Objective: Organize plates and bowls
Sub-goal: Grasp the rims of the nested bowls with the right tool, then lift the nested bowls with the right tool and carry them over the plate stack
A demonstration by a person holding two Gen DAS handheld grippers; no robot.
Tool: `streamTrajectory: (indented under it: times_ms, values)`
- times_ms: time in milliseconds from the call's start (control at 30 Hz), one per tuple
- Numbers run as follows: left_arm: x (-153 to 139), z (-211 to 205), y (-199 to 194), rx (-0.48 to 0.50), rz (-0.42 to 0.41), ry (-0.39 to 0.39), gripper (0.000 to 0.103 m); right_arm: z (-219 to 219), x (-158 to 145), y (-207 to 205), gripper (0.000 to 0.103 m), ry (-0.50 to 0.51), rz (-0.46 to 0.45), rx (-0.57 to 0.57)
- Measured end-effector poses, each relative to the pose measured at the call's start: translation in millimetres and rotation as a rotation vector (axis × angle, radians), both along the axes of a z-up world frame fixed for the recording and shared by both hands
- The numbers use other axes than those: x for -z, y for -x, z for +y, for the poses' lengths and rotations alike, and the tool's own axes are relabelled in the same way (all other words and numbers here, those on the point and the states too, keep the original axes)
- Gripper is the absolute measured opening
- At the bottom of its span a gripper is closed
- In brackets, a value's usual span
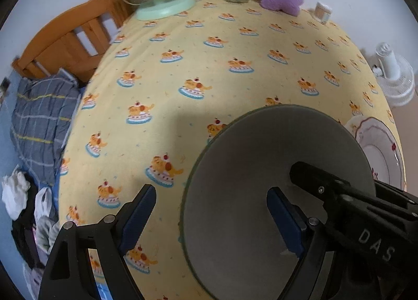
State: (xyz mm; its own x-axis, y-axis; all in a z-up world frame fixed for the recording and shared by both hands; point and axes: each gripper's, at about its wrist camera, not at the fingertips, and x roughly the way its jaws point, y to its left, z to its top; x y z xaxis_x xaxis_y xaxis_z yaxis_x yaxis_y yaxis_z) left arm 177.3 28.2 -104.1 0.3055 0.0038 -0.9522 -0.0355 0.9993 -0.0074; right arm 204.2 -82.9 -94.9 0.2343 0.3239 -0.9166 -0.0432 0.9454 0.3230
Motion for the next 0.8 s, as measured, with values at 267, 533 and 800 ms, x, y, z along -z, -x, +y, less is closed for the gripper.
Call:
streamTrajectory:
  times_ms: [267, 533, 800]
  values:
    - [11.7, -1.3, -2.2, 0.098, -0.021, 0.126, 0.083, 8.9, -4.3, 7.9, 0.036, 0.099, -0.022, 0.047]
    - [10.5, -0.9, -0.8, 0.132, -0.046, 0.184, 0.074, 7.6, -1.6, 10.8, 0.040, 0.109, -0.034, 0.109]
    - [9.6, -2.7, -0.2, 0.132, -0.040, 0.197, 0.066, 13.4, -2.0, 10.7, 0.042, 0.135, -0.038, 0.116]
